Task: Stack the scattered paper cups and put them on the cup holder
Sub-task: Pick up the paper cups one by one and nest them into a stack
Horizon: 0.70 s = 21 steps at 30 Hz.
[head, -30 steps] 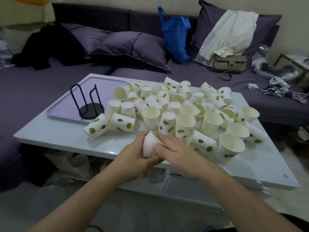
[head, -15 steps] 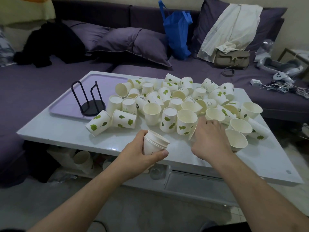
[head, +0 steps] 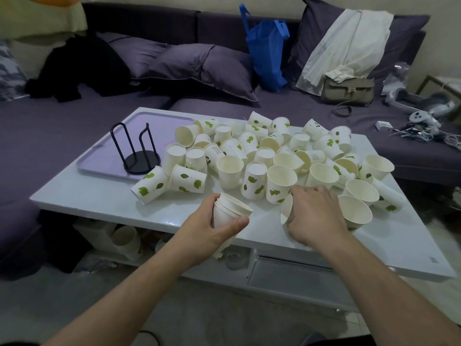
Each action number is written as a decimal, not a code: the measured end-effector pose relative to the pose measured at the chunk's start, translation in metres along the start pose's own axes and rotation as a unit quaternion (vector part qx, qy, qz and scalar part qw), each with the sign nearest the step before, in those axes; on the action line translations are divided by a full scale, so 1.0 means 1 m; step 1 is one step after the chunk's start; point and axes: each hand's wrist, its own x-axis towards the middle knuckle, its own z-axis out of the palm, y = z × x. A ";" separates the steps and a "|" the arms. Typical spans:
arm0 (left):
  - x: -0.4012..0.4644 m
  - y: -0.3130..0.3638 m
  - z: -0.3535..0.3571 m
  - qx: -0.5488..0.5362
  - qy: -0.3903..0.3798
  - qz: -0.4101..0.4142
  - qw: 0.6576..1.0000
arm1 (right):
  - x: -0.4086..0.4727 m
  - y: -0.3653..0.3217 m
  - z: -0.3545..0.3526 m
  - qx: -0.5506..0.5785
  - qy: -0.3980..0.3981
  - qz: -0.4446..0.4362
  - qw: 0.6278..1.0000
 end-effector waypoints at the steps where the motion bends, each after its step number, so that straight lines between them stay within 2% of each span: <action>1: 0.000 0.001 -0.001 -0.002 0.002 -0.002 1.000 | -0.001 -0.001 -0.005 0.008 -0.001 -0.006 1.000; 3: -0.001 0.002 -0.002 -0.007 0.007 -0.004 1.000 | -0.004 -0.002 -0.015 0.054 -0.006 -0.019 0.998; 5: 0.000 0.002 -0.002 -0.010 0.011 -0.007 1.000 | -0.007 -0.003 -0.025 0.181 -0.020 -0.015 0.983; 8: 0.000 0.000 -0.003 -0.006 0.013 -0.011 1.000 | -0.014 -0.004 -0.034 0.383 0.006 0.004 0.924; 11: 0.000 -0.003 -0.003 0.006 0.009 -0.005 1.000 | -0.013 -0.008 -0.031 0.519 0.048 -0.001 0.854; 13: 0.000 -0.003 -0.001 0.014 0.001 0.006 1.000 | -0.012 -0.016 -0.027 0.592 0.033 0.007 0.805; 14: 0.000 -0.003 0.001 0.017 -0.002 0.012 1.000 | -0.011 -0.020 -0.023 0.605 0.023 0.007 0.796; 17: 0.000 -0.001 0.005 0.015 -0.001 0.025 1.000 | -0.013 -0.033 -0.013 0.611 -0.008 -0.018 0.791; 21: 0.001 0.002 0.006 -0.003 0.009 0.039 0.999 | -0.022 -0.044 -0.011 0.556 -0.080 -0.059 0.825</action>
